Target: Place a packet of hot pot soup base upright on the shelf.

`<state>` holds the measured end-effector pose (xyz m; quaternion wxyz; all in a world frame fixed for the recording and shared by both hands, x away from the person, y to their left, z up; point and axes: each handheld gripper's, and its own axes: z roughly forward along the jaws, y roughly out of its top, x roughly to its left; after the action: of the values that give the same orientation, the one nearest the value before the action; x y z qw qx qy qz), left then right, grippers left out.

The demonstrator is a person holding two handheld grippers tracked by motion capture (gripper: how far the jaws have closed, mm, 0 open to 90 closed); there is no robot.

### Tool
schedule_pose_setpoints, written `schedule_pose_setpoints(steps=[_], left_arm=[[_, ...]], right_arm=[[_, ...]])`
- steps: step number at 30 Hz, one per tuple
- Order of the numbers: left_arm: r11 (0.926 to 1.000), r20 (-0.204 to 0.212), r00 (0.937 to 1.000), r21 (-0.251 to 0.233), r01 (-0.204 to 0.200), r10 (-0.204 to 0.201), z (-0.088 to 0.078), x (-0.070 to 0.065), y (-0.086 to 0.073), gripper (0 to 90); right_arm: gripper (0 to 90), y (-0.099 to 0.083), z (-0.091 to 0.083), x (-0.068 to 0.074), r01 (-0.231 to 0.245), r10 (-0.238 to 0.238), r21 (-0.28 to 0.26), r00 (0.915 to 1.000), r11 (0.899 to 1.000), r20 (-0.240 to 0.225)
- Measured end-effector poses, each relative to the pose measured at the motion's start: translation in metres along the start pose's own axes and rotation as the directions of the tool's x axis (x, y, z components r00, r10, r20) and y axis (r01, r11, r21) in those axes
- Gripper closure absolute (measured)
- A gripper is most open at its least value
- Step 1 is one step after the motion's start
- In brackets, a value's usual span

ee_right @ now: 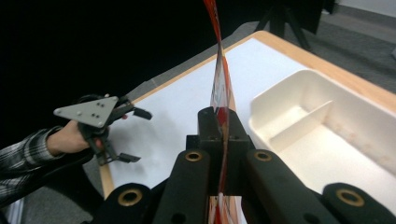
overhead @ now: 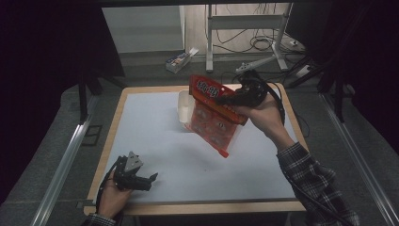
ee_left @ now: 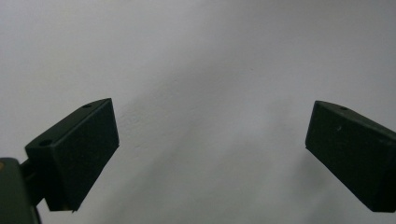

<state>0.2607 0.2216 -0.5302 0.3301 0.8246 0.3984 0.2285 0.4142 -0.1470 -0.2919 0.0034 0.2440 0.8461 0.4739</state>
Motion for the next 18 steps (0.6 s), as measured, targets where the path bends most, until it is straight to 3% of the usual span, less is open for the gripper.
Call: schedule_pose_setpoints(steps=[9,18], left_arm=[[1.0000,-0.001,1.0000,0.000,0.000,0.000,0.000,0.000,0.000,2.5],[1.0000,0.001,1.0000,-0.001,0.000,0.000,0.000,0.000,0.000,2.5]], right_arm=[[88.9,0.016,-0.012,-0.024,-0.016,0.017,-0.024,0.9980,1.000,0.061],[88.9,0.031,-0.012,-0.048,0.004,0.000,-0.030,0.9939,1.000,0.110]])
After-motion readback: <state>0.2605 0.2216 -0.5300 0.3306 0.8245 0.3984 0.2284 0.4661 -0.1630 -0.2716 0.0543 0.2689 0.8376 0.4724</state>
